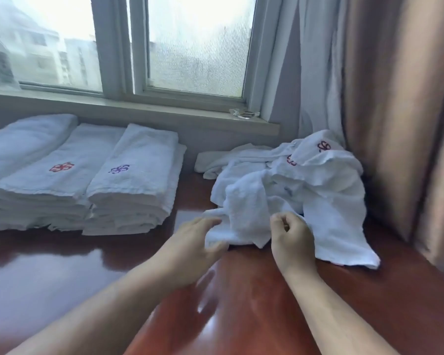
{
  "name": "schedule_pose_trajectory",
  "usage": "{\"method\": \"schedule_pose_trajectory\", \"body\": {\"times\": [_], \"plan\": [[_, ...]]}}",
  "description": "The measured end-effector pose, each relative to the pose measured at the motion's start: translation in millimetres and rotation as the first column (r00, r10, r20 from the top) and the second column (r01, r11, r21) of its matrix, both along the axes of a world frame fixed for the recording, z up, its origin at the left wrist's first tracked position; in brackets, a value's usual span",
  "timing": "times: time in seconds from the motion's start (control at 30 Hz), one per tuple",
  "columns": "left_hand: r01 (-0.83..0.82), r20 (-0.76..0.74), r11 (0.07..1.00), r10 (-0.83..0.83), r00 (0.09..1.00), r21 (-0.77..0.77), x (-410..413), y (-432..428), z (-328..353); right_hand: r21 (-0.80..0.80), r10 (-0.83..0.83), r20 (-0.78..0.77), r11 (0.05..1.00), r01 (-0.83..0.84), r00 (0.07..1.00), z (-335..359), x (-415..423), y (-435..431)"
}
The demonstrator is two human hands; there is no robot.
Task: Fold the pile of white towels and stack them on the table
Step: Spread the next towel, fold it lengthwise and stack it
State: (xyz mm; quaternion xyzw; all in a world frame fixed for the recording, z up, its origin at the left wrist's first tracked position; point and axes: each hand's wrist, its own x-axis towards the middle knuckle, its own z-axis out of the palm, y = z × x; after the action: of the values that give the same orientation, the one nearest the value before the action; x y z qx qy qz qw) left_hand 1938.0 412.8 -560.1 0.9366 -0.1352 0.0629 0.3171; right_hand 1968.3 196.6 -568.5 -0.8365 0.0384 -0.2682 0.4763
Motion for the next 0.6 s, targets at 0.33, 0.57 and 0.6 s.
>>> {"method": "schedule_pose_trajectory", "body": {"times": [0.33, 0.57, 0.6], "plan": [[-0.032, -0.02, 0.968, 0.027, 0.999, -0.251, 59, -31, -37, 0.212, 0.121, -0.15, 0.973, -0.088, 0.981, -24, 61, -4], [-0.082, -0.045, 0.969, 0.073, 0.996, -0.234, 68, -34, -40, 0.325, 0.223, -0.144, 0.931, -0.167, 0.964, -23, 70, -9], [-0.08, -0.029, 0.959, 0.075, 0.997, -0.271, 67, -34, -41, 0.328, 0.259, -0.138, 0.923, -0.203, 0.956, -22, 68, -7]]}}
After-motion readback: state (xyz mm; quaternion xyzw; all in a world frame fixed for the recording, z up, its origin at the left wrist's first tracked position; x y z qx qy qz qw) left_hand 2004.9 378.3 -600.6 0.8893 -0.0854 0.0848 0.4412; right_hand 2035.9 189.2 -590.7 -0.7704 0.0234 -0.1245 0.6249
